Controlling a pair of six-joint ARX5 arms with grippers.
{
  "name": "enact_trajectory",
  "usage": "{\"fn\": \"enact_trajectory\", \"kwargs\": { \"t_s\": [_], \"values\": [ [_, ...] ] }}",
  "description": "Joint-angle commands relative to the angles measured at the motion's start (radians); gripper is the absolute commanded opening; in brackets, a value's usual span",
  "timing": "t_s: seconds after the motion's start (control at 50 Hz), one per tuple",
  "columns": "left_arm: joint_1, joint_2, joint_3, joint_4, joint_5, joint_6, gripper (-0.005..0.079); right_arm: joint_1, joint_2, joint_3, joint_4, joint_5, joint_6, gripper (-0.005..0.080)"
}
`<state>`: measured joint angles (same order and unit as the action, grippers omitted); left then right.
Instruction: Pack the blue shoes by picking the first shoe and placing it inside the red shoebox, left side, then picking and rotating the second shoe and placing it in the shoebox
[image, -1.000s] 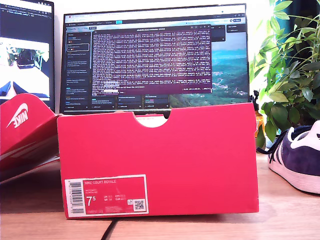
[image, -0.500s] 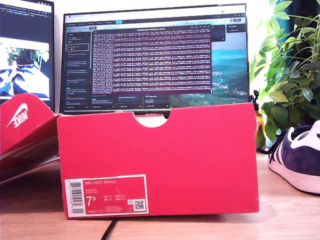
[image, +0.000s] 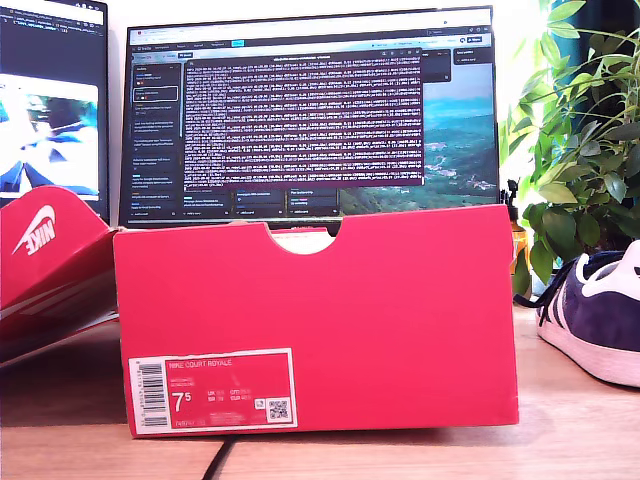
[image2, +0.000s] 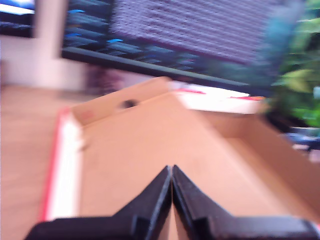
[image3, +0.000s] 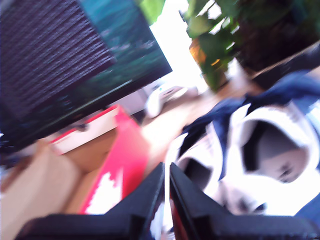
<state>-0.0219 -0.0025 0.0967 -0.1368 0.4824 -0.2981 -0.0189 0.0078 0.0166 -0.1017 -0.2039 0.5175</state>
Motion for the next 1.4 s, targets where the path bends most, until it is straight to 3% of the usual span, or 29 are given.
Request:
{"fn": "enact_trajectory", "kwargs": {
  "t_s": [0.0,0.12,0.3,0.46,0.62,0.94,1.14,1.38],
  "values": [
    [-0.018,0.014,0.084,-0.024,0.019,0.043,-0.0019,0.000,-0.002,0.028,-0.009,-0.017,0.034,-0.0011],
    [-0.047,0.098,0.235,-0.192,0.038,0.193,-0.0019,0.000,0.027,0.093,-0.066,-0.033,0.031,-0.0011],
    [-0.109,0.353,0.462,-0.555,0.037,0.640,-0.0019,-0.001,0.174,0.234,-0.163,-0.032,-0.022,-0.0011],
    [-0.208,0.570,0.576,-0.724,0.037,0.874,-0.0019,-0.001,0.375,0.385,-0.201,-0.029,-0.084,-0.0011],
    [-0.355,0.742,0.634,-0.800,-0.011,0.963,-0.0019,0.000,0.610,0.562,-0.310,-0.029,-0.156,-0.0011],
    [-0.686,1.024,0.639,-0.771,-0.315,0.988,-0.0019,0.020,1.025,0.818,-0.490,-0.031,-0.220,-0.0008],
    [-0.814,1.136,0.639,-0.696,-0.536,0.987,-0.0019,0.068,1.174,0.899,-0.576,-0.037,-0.248,0.0010],
    [-0.877,1.239,0.639,-0.573,-0.708,0.987,-0.0019,0.111,1.283,1.011,-0.760,-0.057,-0.292,0.0022]
  ]
}}
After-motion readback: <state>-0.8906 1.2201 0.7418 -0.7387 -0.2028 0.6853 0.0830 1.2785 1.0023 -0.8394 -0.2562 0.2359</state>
